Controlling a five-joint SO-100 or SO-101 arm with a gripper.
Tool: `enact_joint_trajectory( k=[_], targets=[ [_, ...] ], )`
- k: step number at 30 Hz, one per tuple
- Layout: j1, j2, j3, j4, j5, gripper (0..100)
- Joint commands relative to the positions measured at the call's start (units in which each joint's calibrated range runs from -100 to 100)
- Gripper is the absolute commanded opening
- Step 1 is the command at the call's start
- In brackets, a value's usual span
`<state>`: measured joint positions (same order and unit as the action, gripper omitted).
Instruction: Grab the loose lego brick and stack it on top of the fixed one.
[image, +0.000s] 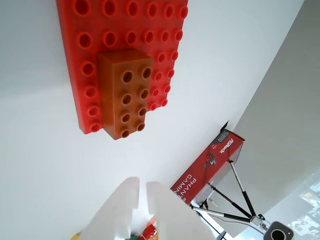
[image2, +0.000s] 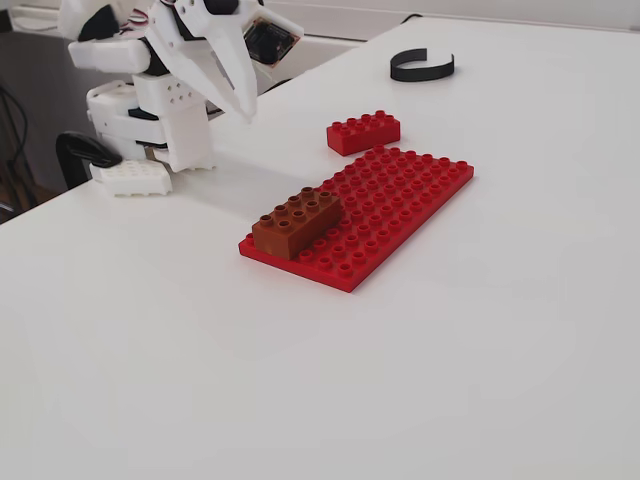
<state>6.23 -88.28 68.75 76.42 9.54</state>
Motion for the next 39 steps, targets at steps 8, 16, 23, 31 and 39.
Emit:
enact_joint_trajectory(
  k=[8,16,23,31,39],
  targets=[
    [-11.2,36.1,-39.0,8.3,-10.6,1],
    [-27.3,51.0,-53.6,12.0,-22.9,1],
    [-39.7,59.7,-53.4,5.8,-33.0,1],
    [-50.4,69.2,-53.0,-4.3,-46.5,1],
    [-54.3,80.7,-50.9,-4.4,-59.3,1]
  ],
)
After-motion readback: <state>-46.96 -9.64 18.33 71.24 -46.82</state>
